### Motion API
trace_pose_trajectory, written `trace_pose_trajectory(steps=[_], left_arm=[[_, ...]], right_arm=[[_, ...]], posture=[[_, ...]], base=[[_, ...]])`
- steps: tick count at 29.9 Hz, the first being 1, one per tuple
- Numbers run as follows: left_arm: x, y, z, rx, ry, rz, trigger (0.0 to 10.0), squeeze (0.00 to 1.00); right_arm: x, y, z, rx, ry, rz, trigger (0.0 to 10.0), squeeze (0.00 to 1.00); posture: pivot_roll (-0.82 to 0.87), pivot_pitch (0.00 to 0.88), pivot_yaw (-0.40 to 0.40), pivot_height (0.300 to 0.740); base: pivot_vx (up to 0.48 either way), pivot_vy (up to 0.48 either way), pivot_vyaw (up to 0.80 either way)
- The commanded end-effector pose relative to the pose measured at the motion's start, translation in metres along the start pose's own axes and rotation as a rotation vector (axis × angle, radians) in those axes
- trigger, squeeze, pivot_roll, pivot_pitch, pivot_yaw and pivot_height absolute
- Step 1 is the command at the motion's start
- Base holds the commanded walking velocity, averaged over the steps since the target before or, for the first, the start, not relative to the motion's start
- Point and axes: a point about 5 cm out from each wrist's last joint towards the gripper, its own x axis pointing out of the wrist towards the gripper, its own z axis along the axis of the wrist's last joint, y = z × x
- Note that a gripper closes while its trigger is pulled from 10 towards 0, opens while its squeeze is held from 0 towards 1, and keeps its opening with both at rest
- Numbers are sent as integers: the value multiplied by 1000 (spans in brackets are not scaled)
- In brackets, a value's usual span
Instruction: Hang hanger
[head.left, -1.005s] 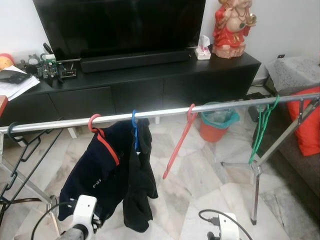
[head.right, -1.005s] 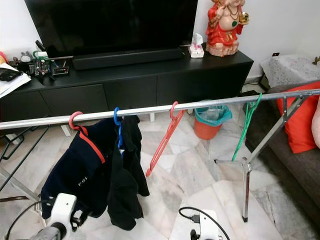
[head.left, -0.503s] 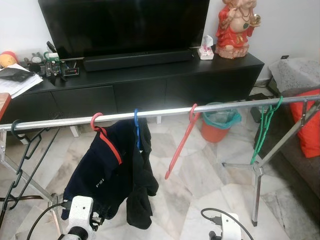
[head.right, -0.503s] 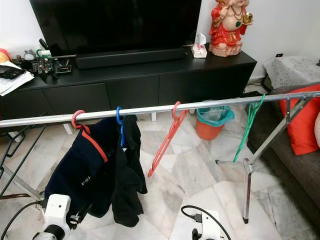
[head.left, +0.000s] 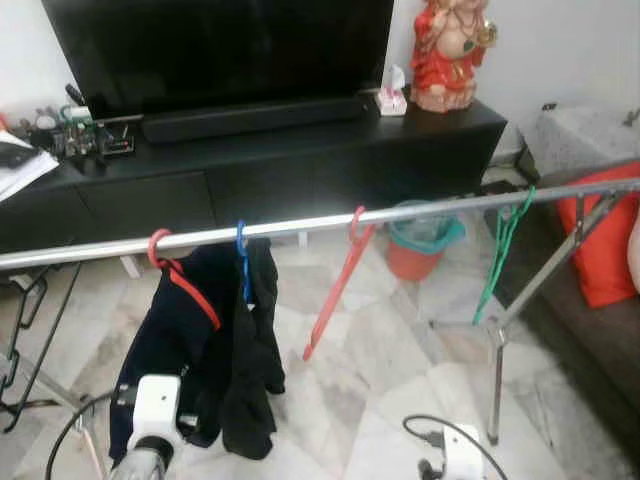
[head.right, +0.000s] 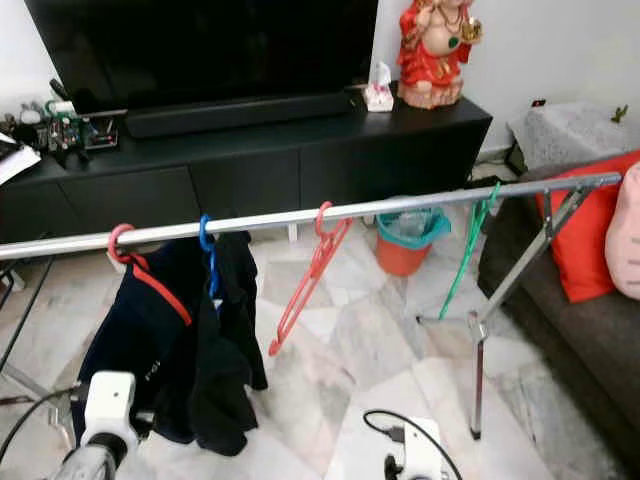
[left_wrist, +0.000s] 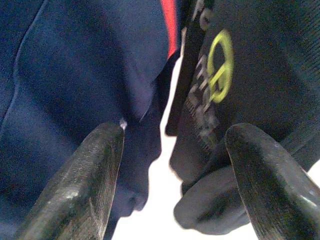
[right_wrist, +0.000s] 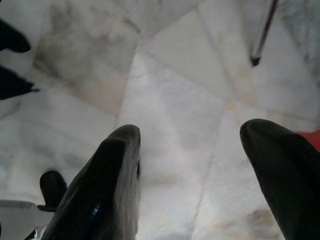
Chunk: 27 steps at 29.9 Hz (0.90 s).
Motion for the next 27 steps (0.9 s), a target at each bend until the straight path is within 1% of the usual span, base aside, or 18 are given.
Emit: trace_pose_trajectory(steps=[1, 5, 7, 9, 11, 14, 15, 18, 21, 23, 25, 27], left_arm=[[-2, 2, -4, 1, 28, 8, 10000, 0], [-1, 2, -2, 0, 18, 16, 10000, 0], [-1, 5, 4, -12, -7, 33, 10000, 0], [-1, 7, 12, -20, -51, 49, 10000, 0], [-2, 10, 27, -23, -127, 67, 10000, 0], [-3, 11, 38, -5, -178, 64, 10000, 0], [-4, 11, 45, -11, -209, 53, 10000, 0], [-5, 11, 52, 1, -232, 40, 10000, 0], [-3, 15, 58, 55, -212, 52, 10000, 0], [-2, 17, 58, 65, -205, 68, 10000, 0], [-1, 17, 61, 64, -213, 89, 10000, 0], [0, 9, 72, 13, -262, 66, 10000, 0]], right_arm=[[0, 3, 0, 15, 2, 8, 10000, 0], [0, 3, 0, 14, 2, 9, 10000, 0], [0, 3, 0, 12, 2, 9, 10000, 0], [0, 2, 0, 11, 3, 9, 10000, 0], [0, 2, 0, 9, 3, 9, 10000, 0], [0, 2, 0, 7, 3, 10, 10000, 0], [0, 2, 0, 7, 2, 10, 10000, 0], [0, 3, 0, 6, 3, 11, 10000, 0], [0, 3, 0, 1, 5, 14, 10000, 0], [0, 3, 0, -2, 6, 15, 10000, 0], [0, 3, 0, -2, 7, 16, 10000, 0], [0, 3, 0, -3, 6, 15, 10000, 0]], posture=[[55, 0, -27, 740], [55, 0, -30, 740], [55, 0, -30, 740], [55, 0, -31, 740], [55, 0, -31, 740], [55, 0, -31, 740], [55, 0, -30, 740], [54, 0, -28, 740], [59, 0, -30, 740], [59, 0, -27, 740], [59, 0, -27, 740], [55, 0, -26, 740]], base=[[0, -371, 0], [0, -319, 0], [0, 0, 0], [0, 0, 0], [0, 0, 0], [0, 0, 0], [0, 0, 0], [0, 0, 0], [0, 0, 0], [0, 0, 0], [0, 0, 0], [0, 0, 0]])
